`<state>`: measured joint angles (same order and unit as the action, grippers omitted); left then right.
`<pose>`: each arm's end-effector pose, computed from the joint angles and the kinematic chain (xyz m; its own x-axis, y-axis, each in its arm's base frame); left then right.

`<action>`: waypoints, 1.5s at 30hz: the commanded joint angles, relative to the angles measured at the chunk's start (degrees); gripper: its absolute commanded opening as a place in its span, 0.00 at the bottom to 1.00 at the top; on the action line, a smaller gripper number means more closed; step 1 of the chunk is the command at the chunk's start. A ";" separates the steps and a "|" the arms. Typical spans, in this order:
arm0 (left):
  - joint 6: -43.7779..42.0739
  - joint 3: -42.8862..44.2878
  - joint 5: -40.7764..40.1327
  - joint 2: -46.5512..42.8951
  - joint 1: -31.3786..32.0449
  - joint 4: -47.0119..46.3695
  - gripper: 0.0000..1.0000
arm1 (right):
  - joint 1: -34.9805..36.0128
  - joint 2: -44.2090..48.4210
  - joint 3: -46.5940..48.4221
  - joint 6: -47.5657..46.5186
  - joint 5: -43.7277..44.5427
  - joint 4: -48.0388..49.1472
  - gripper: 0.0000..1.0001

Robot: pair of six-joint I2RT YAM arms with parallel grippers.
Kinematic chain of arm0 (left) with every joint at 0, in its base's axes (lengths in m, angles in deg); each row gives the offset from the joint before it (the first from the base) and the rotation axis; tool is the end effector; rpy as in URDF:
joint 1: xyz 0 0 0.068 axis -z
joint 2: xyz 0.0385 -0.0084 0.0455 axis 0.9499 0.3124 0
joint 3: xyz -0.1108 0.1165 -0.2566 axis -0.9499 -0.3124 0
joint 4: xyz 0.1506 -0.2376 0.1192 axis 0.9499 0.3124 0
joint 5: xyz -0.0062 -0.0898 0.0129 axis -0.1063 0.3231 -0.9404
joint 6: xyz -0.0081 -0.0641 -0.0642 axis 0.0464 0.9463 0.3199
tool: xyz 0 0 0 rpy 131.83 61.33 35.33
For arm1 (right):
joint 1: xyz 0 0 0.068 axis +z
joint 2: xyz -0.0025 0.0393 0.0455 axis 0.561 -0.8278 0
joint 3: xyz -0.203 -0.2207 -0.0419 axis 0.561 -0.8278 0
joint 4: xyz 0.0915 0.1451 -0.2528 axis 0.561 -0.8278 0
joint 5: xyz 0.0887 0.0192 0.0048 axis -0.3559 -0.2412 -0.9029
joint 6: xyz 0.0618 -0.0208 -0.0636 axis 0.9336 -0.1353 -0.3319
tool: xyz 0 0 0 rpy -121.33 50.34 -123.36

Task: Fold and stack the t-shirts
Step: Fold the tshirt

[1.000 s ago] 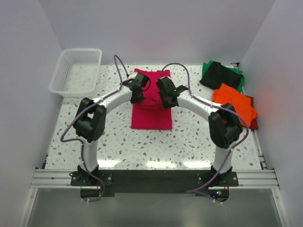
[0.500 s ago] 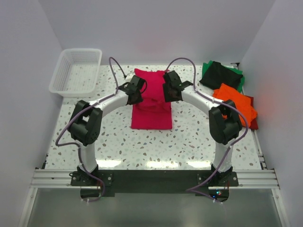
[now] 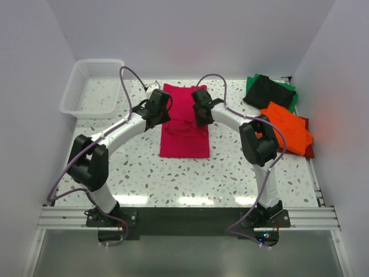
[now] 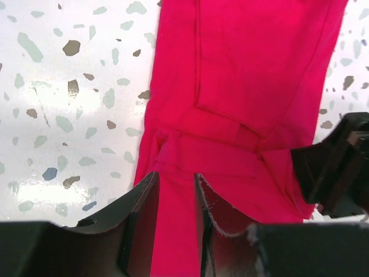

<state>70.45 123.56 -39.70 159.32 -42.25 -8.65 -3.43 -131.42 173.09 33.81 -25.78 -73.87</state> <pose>0.4130 -0.2023 0.2319 -0.6513 -0.3441 -0.6763 -0.2224 0.9387 -0.2635 0.4821 0.2637 0.1463 -0.8031 -0.1777 -0.5687 -0.1809 0.9822 -0.0514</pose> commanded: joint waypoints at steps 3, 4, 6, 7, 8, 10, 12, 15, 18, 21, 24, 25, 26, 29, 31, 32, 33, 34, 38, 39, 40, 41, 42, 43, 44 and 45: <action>-1.37 -1.50 0.32 -6.73 -0.45 -0.90 0.36 | 0.15 -1.21 5.03 -1.47 -2.88 -0.03 0.28; -1.46 -1.42 0.32 -6.91 -0.45 -0.64 0.36 | 0.15 -1.39 5.39 -1.64 -3.58 -0.04 0.27; -1.73 -1.33 0.32 -7.00 -0.45 -0.46 0.36 | 0.24 -1.83 6.09 -1.73 -4.90 -0.04 0.25; -1.64 -1.33 0.41 -7.00 -0.45 -0.29 0.36 | 0.33 -1.83 6.27 -2.08 -5.60 -0.12 0.24; -1.64 -1.41 0.41 -6.92 -0.45 -0.37 0.36 | 0.24 -1.92 6.53 -2.17 -6.13 -0.30 0.24; -1.55 -1.68 0.67 -6.83 -0.45 -0.20 0.36 | 0.33 -2.00 6.89 -2.96 -8.15 -0.56 0.22; -1.46 -2.03 0.68 -6.83 -0.45 -0.20 0.36 | 0.24 -2.27 6.80 -3.49 -9.90 -1.09 0.20; -1.29 -2.47 0.76 -6.74 -0.45 -0.11 0.36 | 0.33 -2.18 6.97 -5.33 -13.60 -2.05 0.16; -1.20 -2.64 0.68 -6.39 -0.45 0.07 0.36 | 0.33 -1.83 6.54 -7.44 -20.27 -2.76 0.13; -0.85 -2.82 0.68 -6.30 -0.45 0.33 0.36 | 0.76 -0.07 4.70 -8.06 -22.74 -1.79 0.13; -0.58 -3.17 0.76 -6.30 -0.45 0.16 0.35 | 0.85 1.07 4.25 -8.67 -25.02 -1.62 0.13; -0.50 -3.43 0.85 -6.39 -0.45 0.07 0.35 | 0.94 1.16 4.34 -8.94 -26.08 -1.70 0.13; -0.41 -3.52 0.94 -6.30 -0.45 0.07 0.35 | 1.12 1.33 4.34 -9.03 -26.69 -1.97 0.13; -0.06 -3.79 1.29 -6.21 -0.45 0.24 0.35 | 1.12 1.51 5.04 -9.73 -28.63 -3.46 0.11; 0.12 -4.31 1.64 -6.12 -0.45 0.24 0.35 | 1.12 1.69 5.22 -9.99 -28.64 -4.25 0.10; 0.12 -4.40 1.99 -5.95 -0.45 0.24 0.35 | 1.03 1.77 5.30 -9.99 -28.03 -4.78 0.09; -0.05 -4.49 2.17 -5.69 -0.45 0.42 0.35 | 1.12 1.86 5.39 -9.82 -26.89 -5.22 0.08; 0.03 -4.40 2.26 -5.34 -0.45 0.85 0.35 | 1.12 2.12 5.39 -9.73 -26.18 -5.57 0.08; 0.21 -3.70 3.31 -1.30 -0.45 4.02 0.35 | 1.12 6.60 1.28 -7.89 -22.23 -1.71 0.09; 0.03 -4.40 4.36 -0.85 -0.45 3.76 0.35 | 1.12 8.61 0.65 -6.93 -21.61 -1.10 0.11; -0.14 -4.66 4.80 -0.15 -0.45 2.80 0.35 | 1.12 9.59 0.21 -6.66 -20.73 -1.26 0.13; -0.32 -4.84 5.33 1.16 -0.45 2.44 0.35 | 1.29 10.47 -0.66 -6.31 -19.94 -1.18 0.15; -0.84 -4.67 6.64 1.95 -0.36 2.18 0.35 | 1.29 12.48 -1.28 -5.52 -19.59 -1.27 0.17; -1.02 -4.23 7.00 2.92 -0.36 2.79 0.34 | 1.38 13.37 -1.90 -5.34 -19.15 -1.44 0.22; -1.37 -3.79 7.61 4.50 -0.36 2.79 0.34 | 1.47 14.25 -3.29 -4.81 -18.79 -1.79 0.24; -1.81 -2.83 8.40 5.21 -0.27 3.14 0.34 | 1.56 15.21 -4.09 -4.29 -18.88 -2.05 0.24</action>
<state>70.04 119.30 -34.78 161.55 -42.28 -6.11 -2.42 -123.42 171.14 27.21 -47.18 -76.76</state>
